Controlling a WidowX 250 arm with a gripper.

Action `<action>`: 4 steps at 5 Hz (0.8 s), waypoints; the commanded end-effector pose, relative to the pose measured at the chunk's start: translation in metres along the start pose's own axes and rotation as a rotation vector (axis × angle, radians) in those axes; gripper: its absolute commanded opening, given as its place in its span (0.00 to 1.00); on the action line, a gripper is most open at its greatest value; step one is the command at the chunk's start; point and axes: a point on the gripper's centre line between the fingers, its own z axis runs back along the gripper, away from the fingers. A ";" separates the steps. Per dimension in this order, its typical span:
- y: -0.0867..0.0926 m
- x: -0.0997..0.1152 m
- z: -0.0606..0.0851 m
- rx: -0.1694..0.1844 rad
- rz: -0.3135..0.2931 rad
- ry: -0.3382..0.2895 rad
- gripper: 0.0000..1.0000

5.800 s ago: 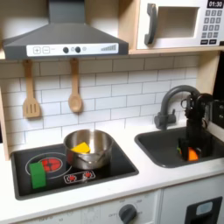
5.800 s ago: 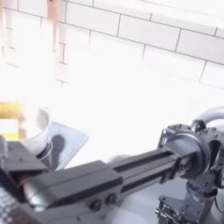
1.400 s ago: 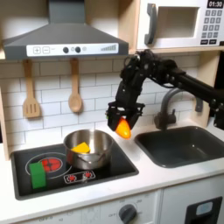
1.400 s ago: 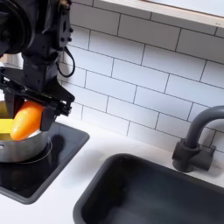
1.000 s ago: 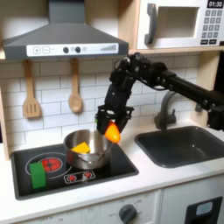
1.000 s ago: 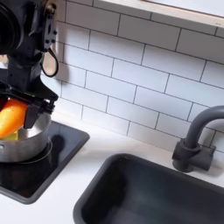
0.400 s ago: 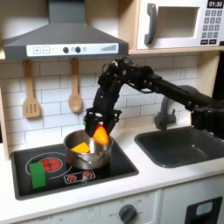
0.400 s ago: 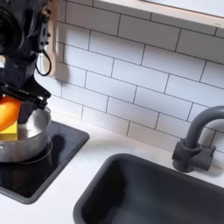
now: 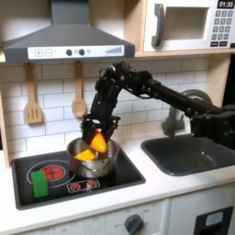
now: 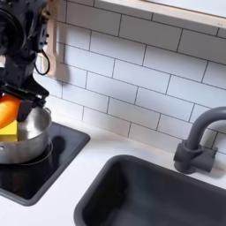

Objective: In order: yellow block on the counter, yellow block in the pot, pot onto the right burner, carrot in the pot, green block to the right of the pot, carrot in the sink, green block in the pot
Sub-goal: 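Take the carrot out of the sink and put it in the pot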

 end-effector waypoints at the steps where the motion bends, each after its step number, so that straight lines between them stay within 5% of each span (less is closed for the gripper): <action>1: -0.002 -0.004 -0.007 -0.021 -0.029 0.033 1.00; 3: 0.006 -0.004 0.000 -0.011 -0.005 0.013 1.00; 4: 0.013 -0.009 -0.008 -0.002 0.013 0.034 1.00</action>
